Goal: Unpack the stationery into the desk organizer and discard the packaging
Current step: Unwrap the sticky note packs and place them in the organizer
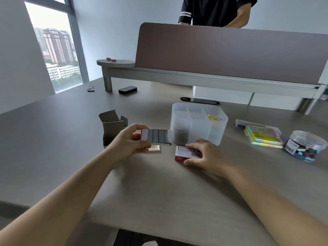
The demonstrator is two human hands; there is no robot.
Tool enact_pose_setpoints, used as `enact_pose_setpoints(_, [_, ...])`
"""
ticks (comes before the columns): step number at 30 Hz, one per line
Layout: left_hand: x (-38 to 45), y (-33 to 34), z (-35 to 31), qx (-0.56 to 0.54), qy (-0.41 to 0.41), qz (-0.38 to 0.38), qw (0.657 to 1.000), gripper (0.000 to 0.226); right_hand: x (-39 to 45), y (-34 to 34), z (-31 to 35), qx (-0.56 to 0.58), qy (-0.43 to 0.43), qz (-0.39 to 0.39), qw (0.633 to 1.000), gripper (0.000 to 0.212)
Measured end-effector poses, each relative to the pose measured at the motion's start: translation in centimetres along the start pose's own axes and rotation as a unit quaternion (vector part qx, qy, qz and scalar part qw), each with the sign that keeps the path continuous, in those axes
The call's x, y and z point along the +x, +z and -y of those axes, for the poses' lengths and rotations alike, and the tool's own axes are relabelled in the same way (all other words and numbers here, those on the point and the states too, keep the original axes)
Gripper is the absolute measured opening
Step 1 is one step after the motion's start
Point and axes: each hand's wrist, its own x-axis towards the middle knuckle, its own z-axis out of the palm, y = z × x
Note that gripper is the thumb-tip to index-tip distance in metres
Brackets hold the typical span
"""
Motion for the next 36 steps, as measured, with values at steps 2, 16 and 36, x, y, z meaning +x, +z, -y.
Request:
enact_pose_setpoints(2, [-0.4, 0.0, -0.3, -0.002, 0.006, 0.001, 1.0, 0.036, 0.1, 0.1, 0.6, 0.007, -0.013, -0.036, 0.999, 0.058])
enact_pose_setpoints(16, [3.6, 4.8, -6.1, -0.013, 0.004, 0.087, 0.996, 0.023, 3.5, -6.4, 3.2, 0.284, 0.052, -0.078, 0.954, 0.011])
enact_pose_setpoints(36, [14.6, 7.6, -6.4, 0.297, 0.093, 0.086, 0.946, 0.027, 8.4, -8.9, -2.6, 0.18, 0.048, -0.022, 0.982, 0.026])
